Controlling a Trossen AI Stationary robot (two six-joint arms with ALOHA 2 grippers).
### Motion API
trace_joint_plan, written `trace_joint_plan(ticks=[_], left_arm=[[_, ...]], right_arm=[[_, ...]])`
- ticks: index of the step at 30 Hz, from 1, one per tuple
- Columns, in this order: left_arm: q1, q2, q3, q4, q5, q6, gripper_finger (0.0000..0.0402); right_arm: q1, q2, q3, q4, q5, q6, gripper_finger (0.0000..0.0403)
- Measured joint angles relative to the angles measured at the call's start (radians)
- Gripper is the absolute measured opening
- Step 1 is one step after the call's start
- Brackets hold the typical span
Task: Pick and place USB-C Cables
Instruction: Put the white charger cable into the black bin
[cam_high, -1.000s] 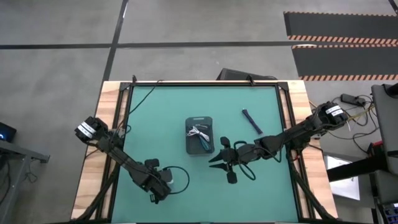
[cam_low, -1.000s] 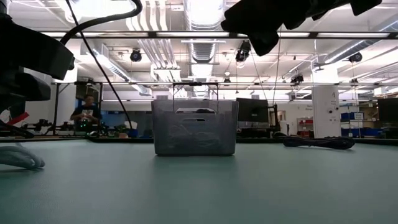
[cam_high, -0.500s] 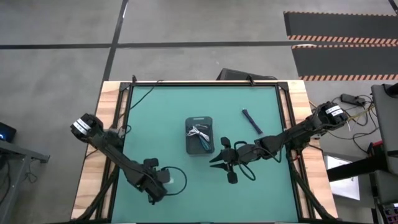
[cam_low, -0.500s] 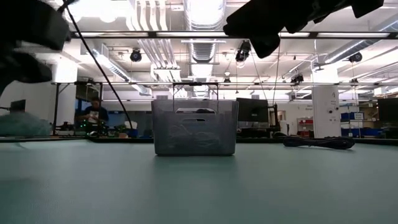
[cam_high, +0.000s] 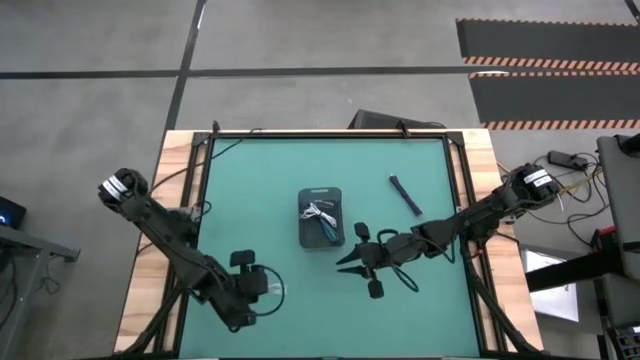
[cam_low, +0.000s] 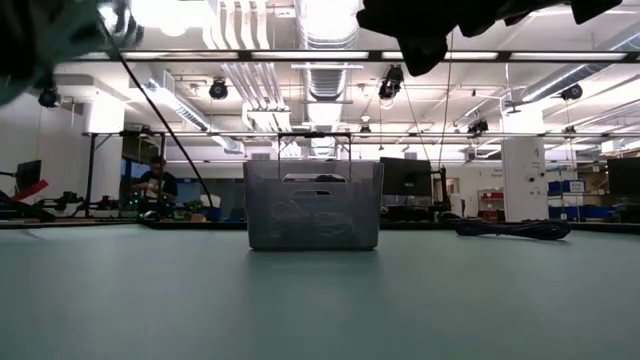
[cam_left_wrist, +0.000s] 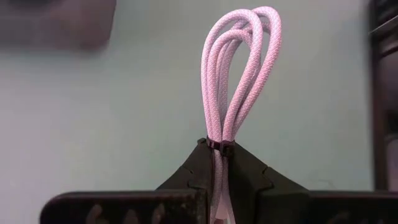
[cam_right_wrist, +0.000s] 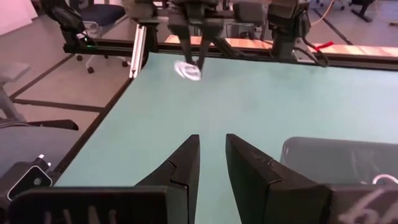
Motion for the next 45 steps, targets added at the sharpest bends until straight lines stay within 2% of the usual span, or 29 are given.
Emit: trace_joint_plan(ticks=[8,13,23,31,40,45], left_arm=[[-0.022,-0.044,-0.001,0.232,-0.188,0.238,0.0012],[-0.021,-0.034,-0.002,0.376,-0.228,0.424,0.0012],[-0.010,-0.031,-0.036,0.718,-0.406,0.708,0.0012],[0.022,-0.031,-0.039,0.789,-0.449,0.741,0.0012],[0.056,0.006,-0.165,1.053,-0.456,0.799,0.0012],[0.083,0.006,-0.213,1.116,-0.456,0.790,0.0012]], right_arm=[[0.003,0.000,-0.004,0.050,0.000,-0.040,0.0068],[0.013,0.009,-0.010,0.109,-0.001,-0.072,0.0068],[0.017,0.180,-0.013,0.439,-0.001,-0.185,0.0068],[0.017,0.269,-0.009,0.699,0.000,-0.279,0.0068],[0.016,0.241,0.008,0.705,-0.001,-0.308,0.0068],[0.015,0.240,0.026,0.692,0.000,-0.291,0.0091]])
